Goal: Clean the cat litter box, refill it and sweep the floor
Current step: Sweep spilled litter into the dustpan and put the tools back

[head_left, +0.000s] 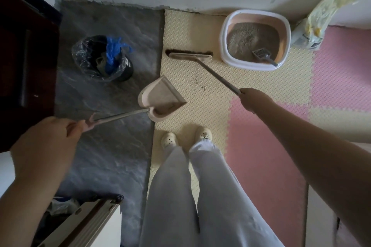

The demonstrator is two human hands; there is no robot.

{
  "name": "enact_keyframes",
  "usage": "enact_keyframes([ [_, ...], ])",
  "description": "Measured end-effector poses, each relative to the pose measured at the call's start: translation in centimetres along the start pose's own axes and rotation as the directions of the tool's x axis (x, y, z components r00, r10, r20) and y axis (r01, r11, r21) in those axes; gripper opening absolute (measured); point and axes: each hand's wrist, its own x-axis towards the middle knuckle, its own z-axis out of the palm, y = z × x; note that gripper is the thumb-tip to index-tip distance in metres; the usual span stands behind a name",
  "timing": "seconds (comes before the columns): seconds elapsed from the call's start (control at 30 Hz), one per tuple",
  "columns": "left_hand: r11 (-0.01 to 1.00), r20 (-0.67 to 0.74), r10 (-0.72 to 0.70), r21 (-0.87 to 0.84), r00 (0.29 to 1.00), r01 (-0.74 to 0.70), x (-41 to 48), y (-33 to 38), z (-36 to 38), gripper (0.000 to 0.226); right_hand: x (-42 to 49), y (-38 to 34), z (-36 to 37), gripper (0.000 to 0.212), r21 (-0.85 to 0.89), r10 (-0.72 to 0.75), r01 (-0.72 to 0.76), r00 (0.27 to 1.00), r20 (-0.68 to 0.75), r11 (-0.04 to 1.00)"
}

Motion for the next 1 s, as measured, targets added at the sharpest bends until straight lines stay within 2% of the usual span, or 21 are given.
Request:
enact_keyframes([
  [0.1,1.000,0.107,-0.025,0.009,0.994,0.024,-0.6,-0.7,1.1,0.061,2.2,-1.5,0.3,0.023,-0.035,-0.032,0.030,0.998,-0.062,0.999],
  [0.13,0.999,0.100,-0.043,-0.014,0.994,0.044,-0.9,-0.3,0.6,0.058,3.0,-1.9,0.4,0.022,-0.037,-0.036,0.033,0.997,-0.071,0.999],
  [0.3,0.983,-0.146,-0.119,-0.155,0.982,0.097,-3.6,8.0,-6.5,0.049,5.9,-2.9,1.1,0.025,-0.052,-0.004,0.003,1.000,-0.022,0.999],
  [0.5,0.979,-0.208,-0.080,-0.201,0.975,0.038,-2.9,11.9,-8.9,0.041,4.2,0.2,5.3,0.030,-0.097,0.031,-0.031,1.000,0.003,0.995],
  [0.7,0.996,-0.249,0.014,-0.087,0.968,-0.037,-2.6,17.3,-11.2,0.040,0.0,4.9,10.8,0.041,-0.058,0.110,-0.106,0.991,0.080,0.993],
  [0.77,0.999,-0.191,0.040,0.028,0.981,-0.036,-1.7,18.9,-11.5,0.041,-1.3,5.6,11.5,0.042,-0.049,0.127,-0.122,0.985,0.115,0.991],
  [0.83,0.994,-0.075,0.042,0.104,0.996,-0.034,-0.5,20.0,-11.8,0.034,-2.3,5.9,11.8,0.040,-0.037,0.132,-0.128,0.984,0.122,0.991],
  [0.93,0.988,0.148,0.097,0.104,0.984,-0.113,1.3,20.8,-12.7,0.032,-3.7,6.0,11.7,0.034,-0.026,0.119,-0.117,0.984,0.130,0.993],
  [1.0,0.983,0.309,0.132,0.085,0.942,-0.166,1.9,21.1,-13.5,0.035,-4.2,6.0,11.0,0.029,-0.024,0.114,-0.112,0.985,0.130,0.993],
])
